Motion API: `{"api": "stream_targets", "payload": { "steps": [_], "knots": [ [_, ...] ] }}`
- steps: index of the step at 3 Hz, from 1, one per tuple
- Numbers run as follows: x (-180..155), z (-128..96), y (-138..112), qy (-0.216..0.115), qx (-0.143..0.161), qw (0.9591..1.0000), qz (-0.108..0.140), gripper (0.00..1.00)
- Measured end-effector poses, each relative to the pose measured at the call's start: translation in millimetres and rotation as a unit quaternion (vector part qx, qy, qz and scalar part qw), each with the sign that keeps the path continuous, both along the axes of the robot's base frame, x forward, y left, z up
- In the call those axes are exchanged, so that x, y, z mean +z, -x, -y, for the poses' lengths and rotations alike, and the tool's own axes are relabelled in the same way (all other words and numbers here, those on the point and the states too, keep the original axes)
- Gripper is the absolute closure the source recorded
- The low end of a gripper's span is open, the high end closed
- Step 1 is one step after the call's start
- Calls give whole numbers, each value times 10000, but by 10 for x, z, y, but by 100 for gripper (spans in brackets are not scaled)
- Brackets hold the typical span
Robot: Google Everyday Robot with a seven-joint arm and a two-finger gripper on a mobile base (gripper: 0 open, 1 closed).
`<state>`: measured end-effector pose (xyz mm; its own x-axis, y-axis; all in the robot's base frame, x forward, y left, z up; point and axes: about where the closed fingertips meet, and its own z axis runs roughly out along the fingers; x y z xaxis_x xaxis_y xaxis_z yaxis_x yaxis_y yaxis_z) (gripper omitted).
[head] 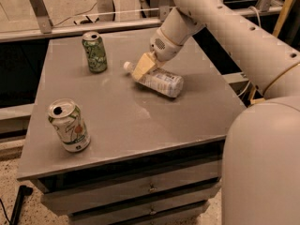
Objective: Place blue plastic bottle upright
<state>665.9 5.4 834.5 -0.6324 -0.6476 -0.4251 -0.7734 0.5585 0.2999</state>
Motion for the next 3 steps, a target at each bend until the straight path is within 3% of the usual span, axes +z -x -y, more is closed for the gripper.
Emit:
{"api": "stream_targets", "payload": {
  "steps": [2,3],
  "knots": [
    [606,595,-116,196,220,9984,475,100],
    [817,794,-89,-259,125,9977,613,100]
  ]
}}
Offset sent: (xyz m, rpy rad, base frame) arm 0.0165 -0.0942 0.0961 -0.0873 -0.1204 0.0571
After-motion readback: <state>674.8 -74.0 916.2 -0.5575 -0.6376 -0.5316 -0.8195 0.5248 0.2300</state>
